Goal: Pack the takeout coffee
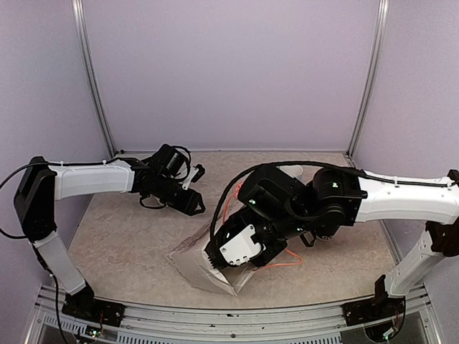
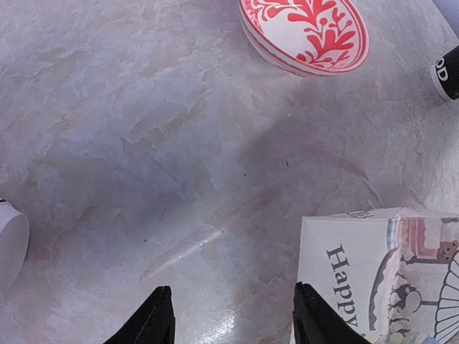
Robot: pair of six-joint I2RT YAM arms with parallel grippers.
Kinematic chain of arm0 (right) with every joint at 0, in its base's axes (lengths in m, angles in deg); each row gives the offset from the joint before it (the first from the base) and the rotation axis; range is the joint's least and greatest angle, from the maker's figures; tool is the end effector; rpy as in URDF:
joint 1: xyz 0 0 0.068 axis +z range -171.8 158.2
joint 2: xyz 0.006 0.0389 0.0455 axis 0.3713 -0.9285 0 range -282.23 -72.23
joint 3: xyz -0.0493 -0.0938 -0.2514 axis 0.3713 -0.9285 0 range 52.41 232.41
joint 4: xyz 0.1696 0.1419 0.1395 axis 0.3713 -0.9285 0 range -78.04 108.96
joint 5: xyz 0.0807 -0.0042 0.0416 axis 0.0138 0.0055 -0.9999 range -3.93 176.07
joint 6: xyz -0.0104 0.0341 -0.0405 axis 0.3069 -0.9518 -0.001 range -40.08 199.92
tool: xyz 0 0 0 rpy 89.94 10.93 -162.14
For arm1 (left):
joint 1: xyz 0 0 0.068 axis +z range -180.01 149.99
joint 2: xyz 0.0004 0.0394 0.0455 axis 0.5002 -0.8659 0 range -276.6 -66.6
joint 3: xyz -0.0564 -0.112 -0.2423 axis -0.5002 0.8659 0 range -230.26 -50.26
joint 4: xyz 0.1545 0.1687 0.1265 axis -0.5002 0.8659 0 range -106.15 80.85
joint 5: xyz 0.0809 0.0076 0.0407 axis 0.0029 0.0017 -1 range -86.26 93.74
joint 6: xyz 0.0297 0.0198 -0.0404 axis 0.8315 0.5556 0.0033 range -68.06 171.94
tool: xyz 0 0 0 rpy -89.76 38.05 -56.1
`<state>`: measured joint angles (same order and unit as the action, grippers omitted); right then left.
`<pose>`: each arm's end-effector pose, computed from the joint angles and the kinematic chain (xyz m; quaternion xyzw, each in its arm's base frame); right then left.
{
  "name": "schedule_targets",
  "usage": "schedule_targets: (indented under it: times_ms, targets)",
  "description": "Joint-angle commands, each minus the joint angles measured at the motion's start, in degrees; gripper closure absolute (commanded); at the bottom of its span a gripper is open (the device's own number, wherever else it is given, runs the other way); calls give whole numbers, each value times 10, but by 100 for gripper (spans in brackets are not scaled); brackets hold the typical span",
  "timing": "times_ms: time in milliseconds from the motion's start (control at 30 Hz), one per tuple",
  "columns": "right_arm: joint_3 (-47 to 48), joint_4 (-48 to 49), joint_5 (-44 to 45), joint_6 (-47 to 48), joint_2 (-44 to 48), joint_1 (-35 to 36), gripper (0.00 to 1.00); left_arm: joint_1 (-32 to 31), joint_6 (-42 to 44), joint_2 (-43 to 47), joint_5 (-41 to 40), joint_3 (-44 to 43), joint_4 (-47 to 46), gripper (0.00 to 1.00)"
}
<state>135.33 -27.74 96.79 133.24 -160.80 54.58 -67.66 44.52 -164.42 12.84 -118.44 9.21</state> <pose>0.0840 0.3189 0.3267 -0.8403 0.4278 -0.0224 0.3324 0.2825 -0.2250 0.2167 0.2709 0.9116 -0.1848 0.2479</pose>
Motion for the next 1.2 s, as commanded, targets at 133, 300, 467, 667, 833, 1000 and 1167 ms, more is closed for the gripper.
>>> schedule_targets:
  times_ms: [133,300,467,667,833,1000,1167]
  targets:
    - [69,-28,-66,-10,-13,4,55,-7,1,10,-28,-36,14,45]
    - [78,-40,-63,-10,-14,4,55,-14,-14,101,-86,-50,51,44]
    - [79,-37,-62,-12,-12,3,56,-81,15,231,-103,-39,39,41]
    - [77,-35,-62,-13,-13,2,55,-174,17,320,-26,-12,-19,39]
    - [79,-36,-60,-12,-14,1,55,-204,15,327,31,-5,-36,39]
    - [81,-36,-57,-13,-16,1,55,-215,21,311,75,-7,-47,39]
    - [78,-37,-56,-16,-13,1,56,-229,34,281,110,-24,-47,39]
